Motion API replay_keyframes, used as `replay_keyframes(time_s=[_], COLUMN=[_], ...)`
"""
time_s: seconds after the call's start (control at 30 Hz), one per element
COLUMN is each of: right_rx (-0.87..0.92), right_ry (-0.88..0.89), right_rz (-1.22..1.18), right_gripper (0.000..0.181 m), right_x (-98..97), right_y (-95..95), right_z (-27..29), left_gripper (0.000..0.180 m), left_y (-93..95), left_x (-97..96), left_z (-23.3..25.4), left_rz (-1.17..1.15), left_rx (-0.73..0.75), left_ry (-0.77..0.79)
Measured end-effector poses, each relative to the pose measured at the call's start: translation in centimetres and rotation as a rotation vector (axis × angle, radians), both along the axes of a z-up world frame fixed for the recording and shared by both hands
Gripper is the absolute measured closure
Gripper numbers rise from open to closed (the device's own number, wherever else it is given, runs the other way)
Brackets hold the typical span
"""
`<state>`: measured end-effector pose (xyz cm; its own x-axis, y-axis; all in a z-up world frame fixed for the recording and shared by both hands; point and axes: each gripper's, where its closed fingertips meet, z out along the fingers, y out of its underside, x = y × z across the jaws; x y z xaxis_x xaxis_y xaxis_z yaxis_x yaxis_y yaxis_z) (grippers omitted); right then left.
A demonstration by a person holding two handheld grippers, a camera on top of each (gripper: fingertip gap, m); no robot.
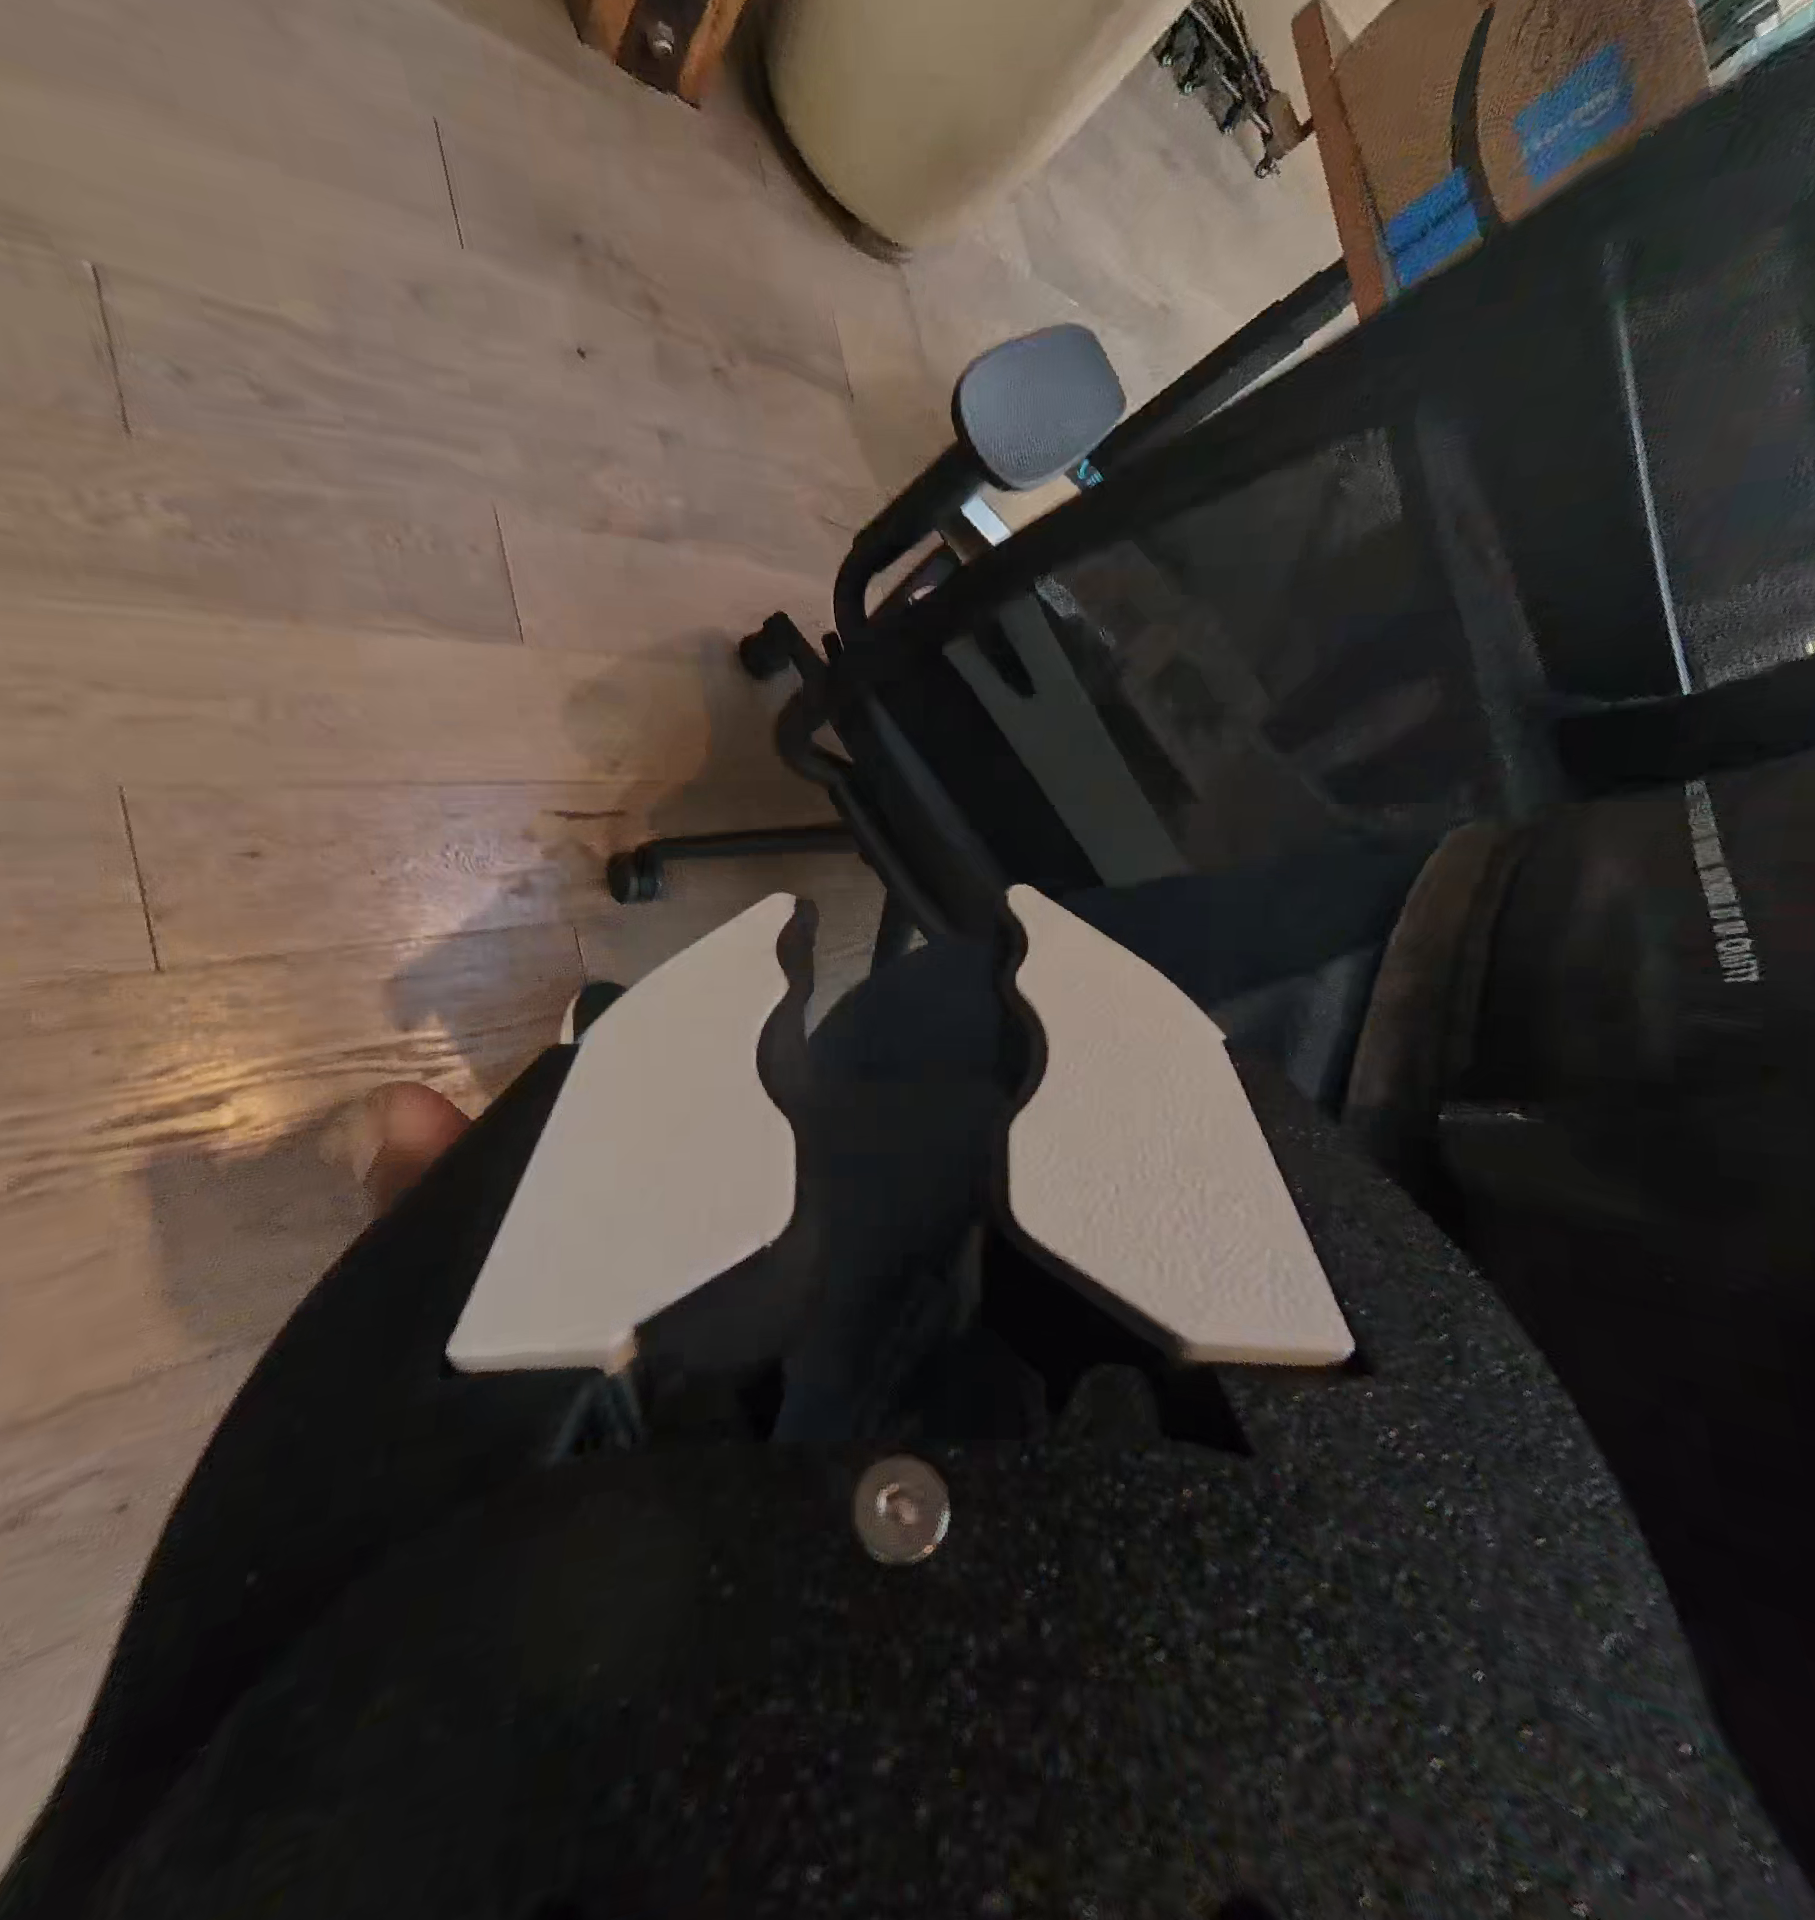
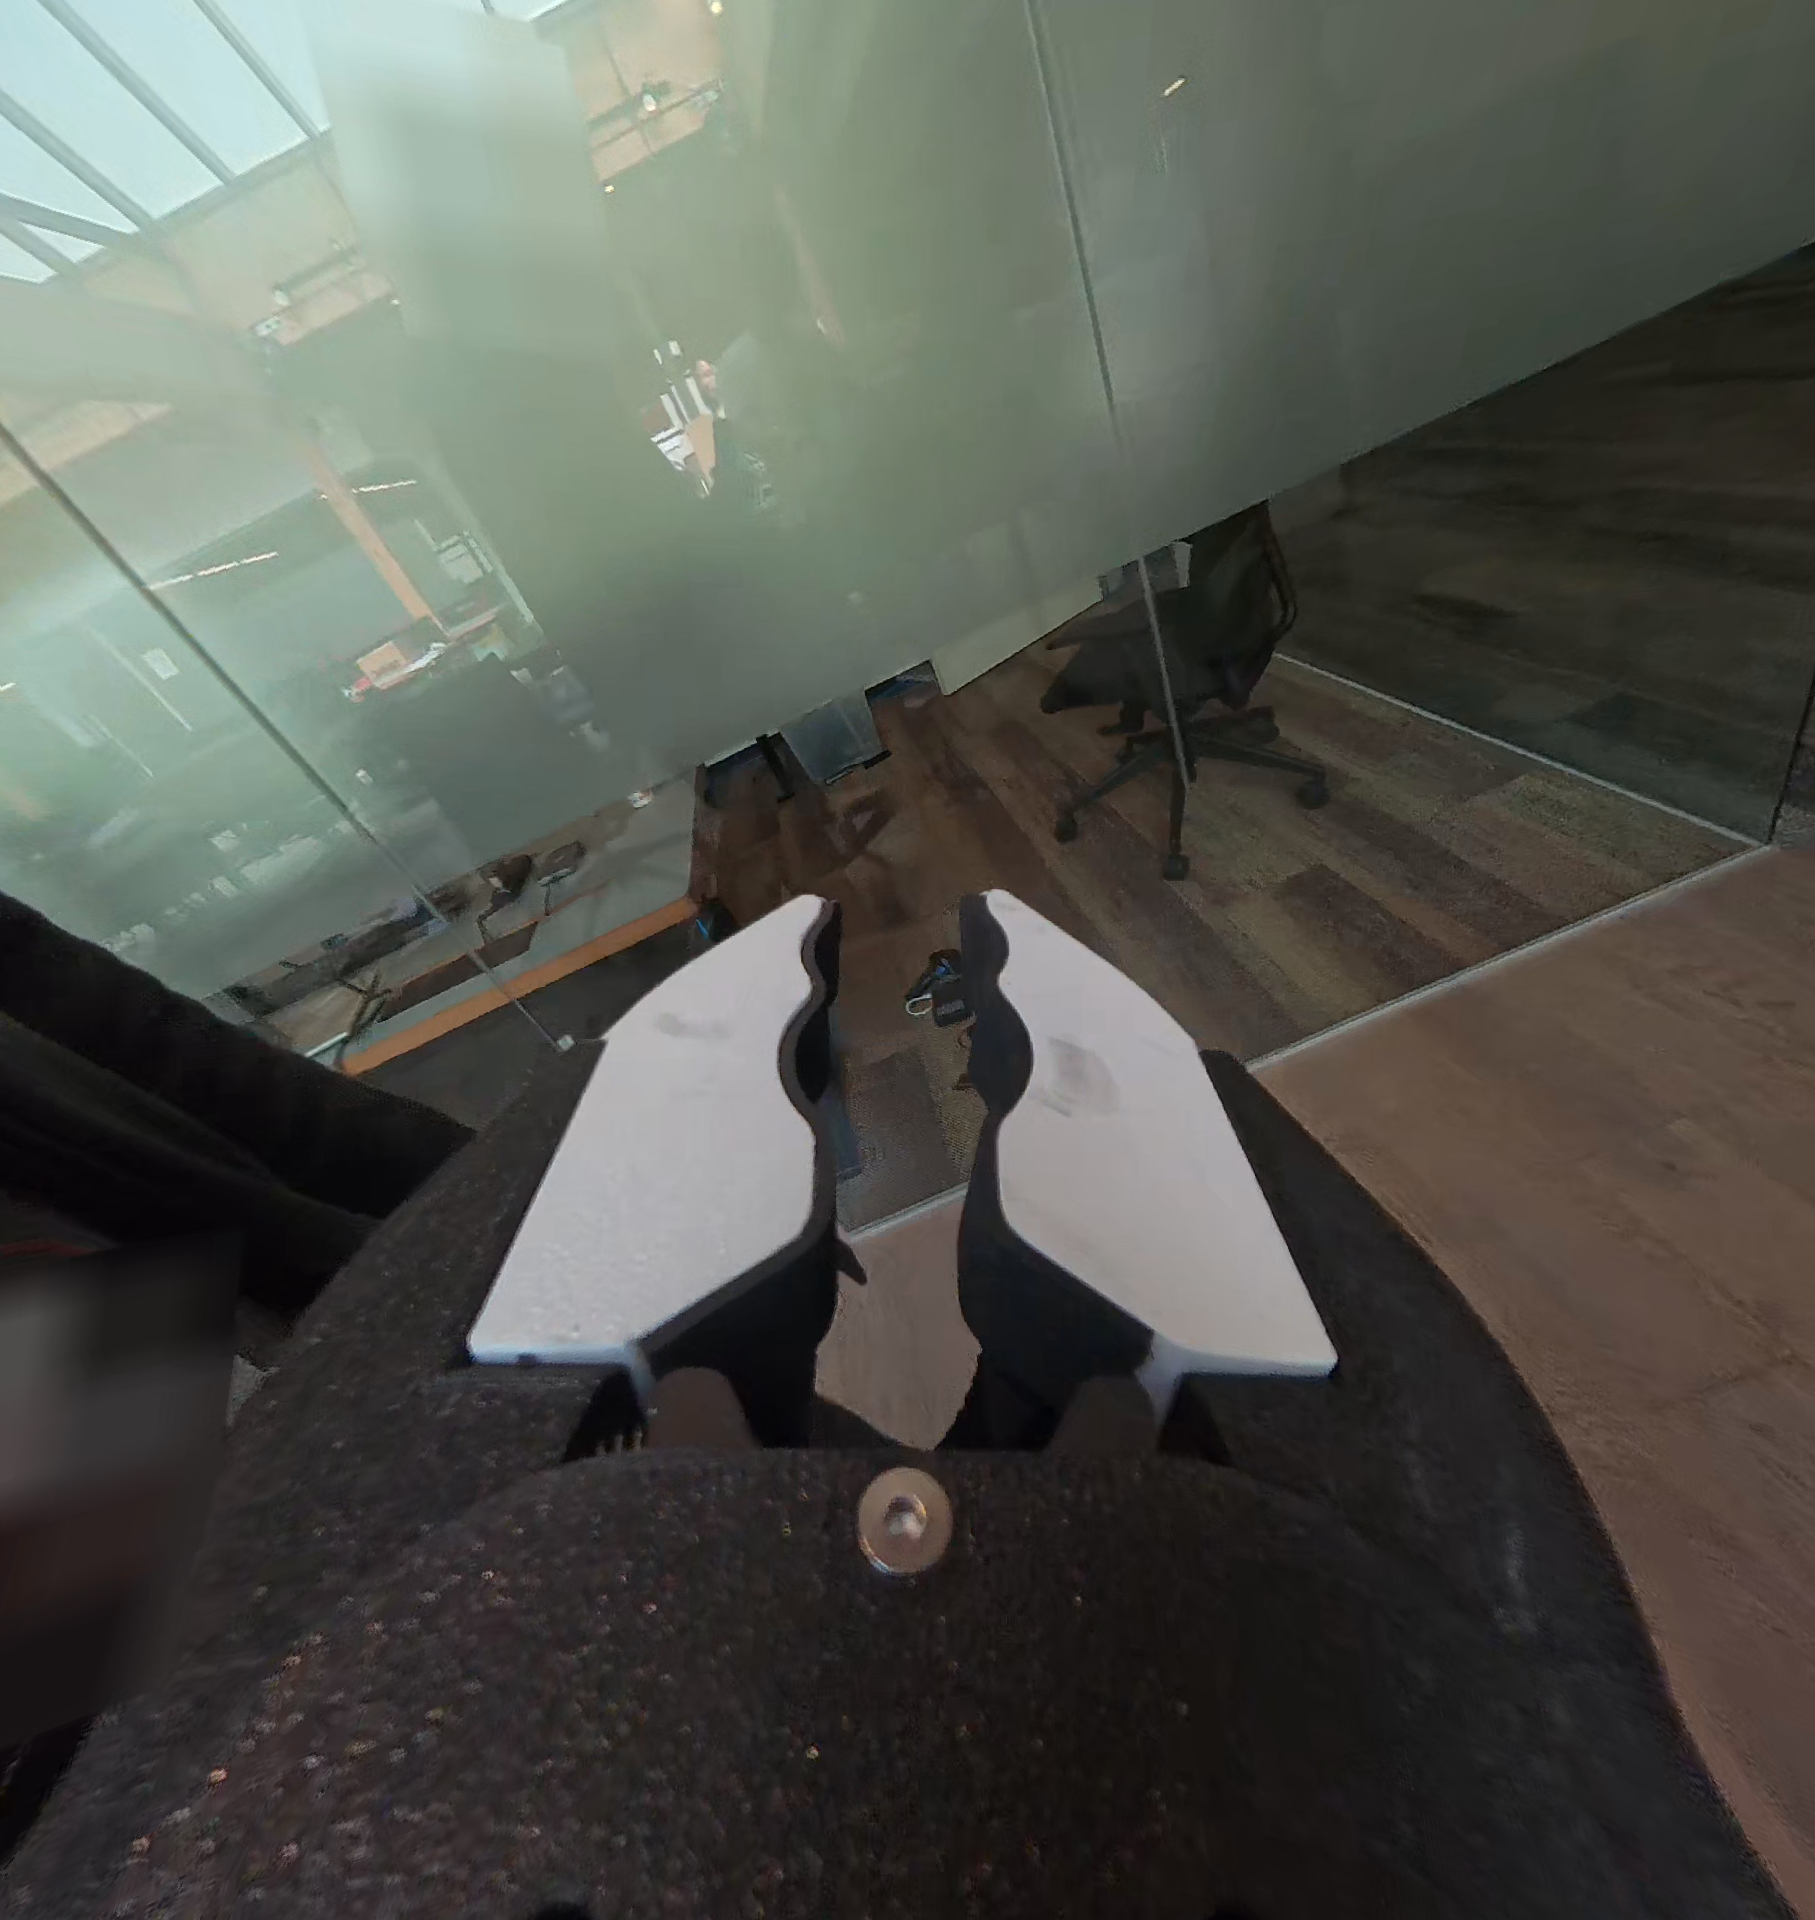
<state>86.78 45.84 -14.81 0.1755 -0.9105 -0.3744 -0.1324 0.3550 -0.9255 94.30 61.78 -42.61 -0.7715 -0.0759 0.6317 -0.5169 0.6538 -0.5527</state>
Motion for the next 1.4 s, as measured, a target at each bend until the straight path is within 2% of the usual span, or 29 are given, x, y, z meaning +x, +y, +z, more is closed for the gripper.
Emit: replay_keyframes(time_s=[0.17,0.43,0.5,0.6,0.8,0.93,1.2,1.27,1.4], right_rx=[-0.046,-0.033,0.002,0.052,0.054,0.026,0.007,0.027,-0.047], right_ry=[0.073,0.240,0.329,0.406,0.555,0.648,0.655,0.651,0.691], right_rz=[-0.074,-0.492,-0.643,-0.802,-0.995,-1.085,-1.282,-1.314,-1.373], right_gripper=[0.150,0.136,0.130,0.125,0.118,0.117,0.122,0.121,0.125], right_x=[5.0,9.1,8.4,6.8,1.9,-2.5,-14.9,-18.3,-25.6], right_y=[-11.3,-31.4,-35.8,-40.6,-48.2,-54.0,-71.1,-75.8,-83.7], right_z=[-0.8,-7.4,-9.1,-9.8,-10.9,-12.0,-12.7,-11.7,-8.1], left_gripper=[0.145,0.141,0.141,0.141,0.141,0.141,0.141,0.141,0.139], left_y=[-12.3,-32.0,-36.4,-43.6,-56.2,-61.4,-76.1,-81.6,-93.9], left_x=[7.1,13.9,15.8,18.6,21.5,20.4,16.5,14.5,5.9], left_z=[-0.3,-4.5,-4.0,-2.6,-1.0,-2.1,-4.2,-3.1,0.3], left_rz=[-0.063,-0.578,-0.721,-0.858,-0.857,-0.863,-0.949,-0.943,-1.043], left_rx=[0.000,0.083,0.104,0.056,0.009,0.046,0.113,0.118,0.011], left_ry=[0.025,0.042,0.038,0.013,0.092,0.158,0.096,0.087,0.094])
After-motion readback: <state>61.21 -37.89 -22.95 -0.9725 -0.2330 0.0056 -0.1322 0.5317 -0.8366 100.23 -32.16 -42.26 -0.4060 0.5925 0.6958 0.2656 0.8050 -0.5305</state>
